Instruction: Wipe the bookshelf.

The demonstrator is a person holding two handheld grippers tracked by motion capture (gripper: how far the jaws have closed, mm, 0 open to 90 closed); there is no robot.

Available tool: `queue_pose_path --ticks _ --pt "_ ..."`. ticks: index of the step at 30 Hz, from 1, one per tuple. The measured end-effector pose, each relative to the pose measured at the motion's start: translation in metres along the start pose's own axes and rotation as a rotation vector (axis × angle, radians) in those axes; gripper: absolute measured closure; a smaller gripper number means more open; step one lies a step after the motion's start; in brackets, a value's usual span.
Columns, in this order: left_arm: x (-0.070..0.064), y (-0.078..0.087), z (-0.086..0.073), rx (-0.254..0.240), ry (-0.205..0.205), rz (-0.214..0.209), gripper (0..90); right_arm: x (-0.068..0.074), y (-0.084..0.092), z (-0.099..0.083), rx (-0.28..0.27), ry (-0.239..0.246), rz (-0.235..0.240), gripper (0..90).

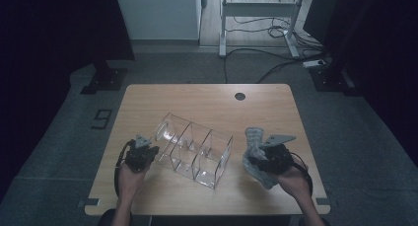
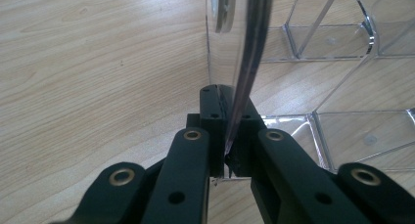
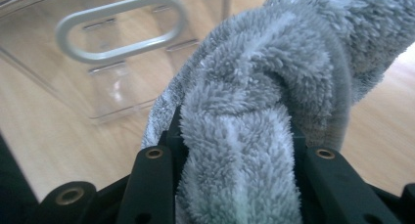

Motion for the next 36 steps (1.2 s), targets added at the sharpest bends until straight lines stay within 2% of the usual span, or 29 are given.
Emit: queue_pose_path --ticks 3,6,8,9,11,12,13,17,22,26,30,31,34,36 --pt "0.0 0.0 0.0 0.0 -0.001 0.0 86.8 -0.007 0.007 -0.002 -0.011 -0.013 -0.02 61.4" --pt "0.0 0.0 0.0 0.0 -0.001 0.001 86.8 -0.023 0.017 -0.008 -0.017 -0.043 -0.07 61.2" --pt "0.0 0.0 0.0 0.0 -0.001 -0.001 86.8 -0.026 0.019 -0.01 -0.018 -0.049 -0.082 61.1" --pt "0.0 0.0 0.0 0.0 -0.002 0.0 86.7 -0.034 0.021 -0.014 -0.022 -0.069 -0.099 60.9" --pt "0.0 0.0 0.0 0.001 -0.002 0.0 86.7 -0.043 0.022 -0.02 -0.017 -0.09 -0.121 60.6" --pt "0.0 0.0 0.0 0.001 -0.002 0.0 86.7 -0.043 0.022 -0.02 -0.017 -0.09 -0.121 60.6" --pt "0.0 0.0 0.0 0.001 -0.002 -0.001 86.7 -0.052 0.021 -0.028 -0.015 -0.113 -0.13 60.2" --pt "0.0 0.0 0.0 0.001 -0.002 -0.001 86.7 -0.069 0.012 -0.045 0.01 -0.149 -0.154 59.8" --pt "0.0 0.0 0.0 0.002 0.0 -0.002 86.7 -0.079 0.0 -0.06 0.053 -0.174 -0.158 57.6" --pt "0.0 0.0 0.0 0.001 0.0 -0.003 86.6 -0.088 -0.015 -0.075 0.087 -0.194 -0.133 49.1" --pt "0.001 -0.001 0.0 0.003 0.001 -0.011 86.3 -0.091 -0.02 -0.081 0.109 -0.18 -0.129 42.4" --pt "0.001 -0.001 -0.001 0.0 0.005 -0.016 86.1 -0.091 -0.022 -0.082 0.113 -0.178 -0.113 38.1" --pt "0.001 -0.001 -0.001 0.004 0.008 -0.014 79.4 -0.09 -0.021 -0.079 0.104 -0.175 -0.099 31.4" --pt "0.0 0.0 -0.001 -0.004 0.002 -0.012 74.4 -0.089 -0.02 -0.077 0.102 -0.17 -0.105 29.5"
Point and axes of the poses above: each handheld gripper's, and its own axes: y roughly backward along the jaws, z roughly out of its top, x roughly to its left, the point moved 5 cm from there along -y, roughly forward along the jaws, and after that the axes turned 6 degrees about z, right-handed, at the moved point
